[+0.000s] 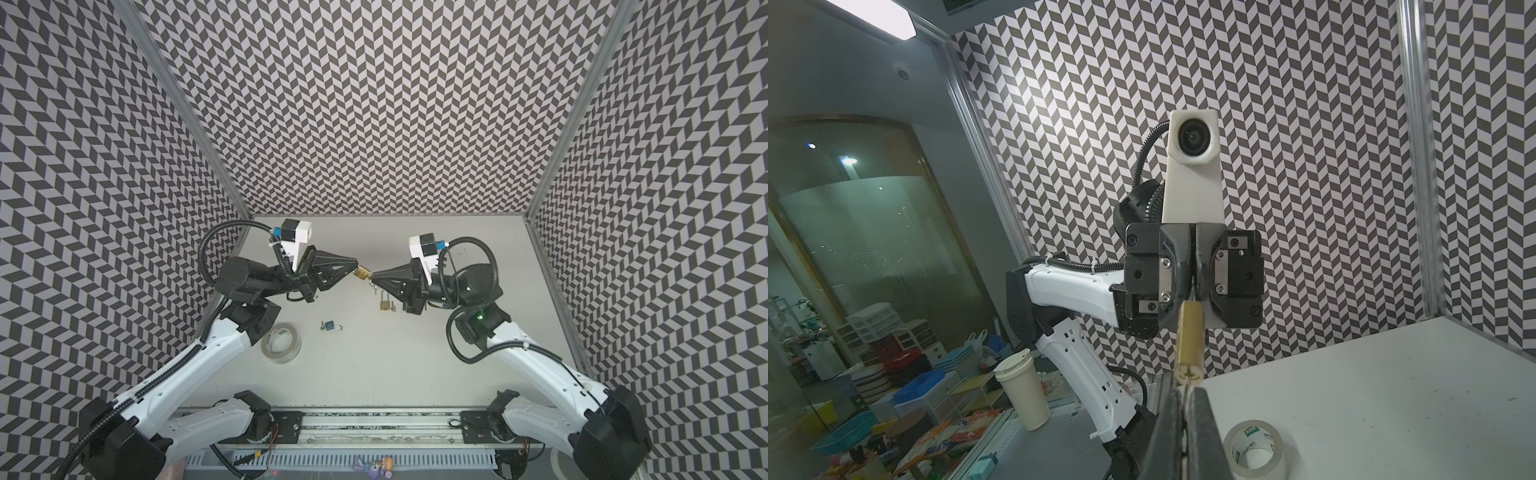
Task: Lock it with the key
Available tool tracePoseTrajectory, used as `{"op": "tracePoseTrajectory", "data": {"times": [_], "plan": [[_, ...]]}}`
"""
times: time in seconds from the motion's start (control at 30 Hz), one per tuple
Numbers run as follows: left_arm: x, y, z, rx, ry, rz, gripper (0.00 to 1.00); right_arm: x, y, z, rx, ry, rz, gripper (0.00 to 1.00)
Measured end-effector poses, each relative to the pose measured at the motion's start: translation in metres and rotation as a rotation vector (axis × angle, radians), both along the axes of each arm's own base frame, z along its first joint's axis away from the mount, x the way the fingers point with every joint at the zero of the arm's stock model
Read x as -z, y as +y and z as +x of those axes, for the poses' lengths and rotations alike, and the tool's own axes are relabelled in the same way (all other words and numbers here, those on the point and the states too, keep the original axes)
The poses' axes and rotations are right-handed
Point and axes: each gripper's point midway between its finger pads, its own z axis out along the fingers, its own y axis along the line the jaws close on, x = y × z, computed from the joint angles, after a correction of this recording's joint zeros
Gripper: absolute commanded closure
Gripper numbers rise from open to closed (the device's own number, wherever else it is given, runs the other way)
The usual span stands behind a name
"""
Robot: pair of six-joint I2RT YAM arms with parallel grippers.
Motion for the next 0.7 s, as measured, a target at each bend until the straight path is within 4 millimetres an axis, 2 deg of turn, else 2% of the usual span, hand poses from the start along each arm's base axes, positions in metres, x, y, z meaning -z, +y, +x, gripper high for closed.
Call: {"op": "tracePoseTrajectory", "data": {"times": [0.47, 0.7], "plan": [[-0.005, 0.021, 0.002, -0.054, -0.026, 0.016, 1.00, -0.004, -0.009, -0.005, 0.055, -0.046, -0.008, 1.00], [-0.013, 0.021, 0.017, -0.118, -0.037, 0.096, 1.00, 0.002, -0.015, 0.008, 0.176, -0.056, -0.039, 1.00]]}}
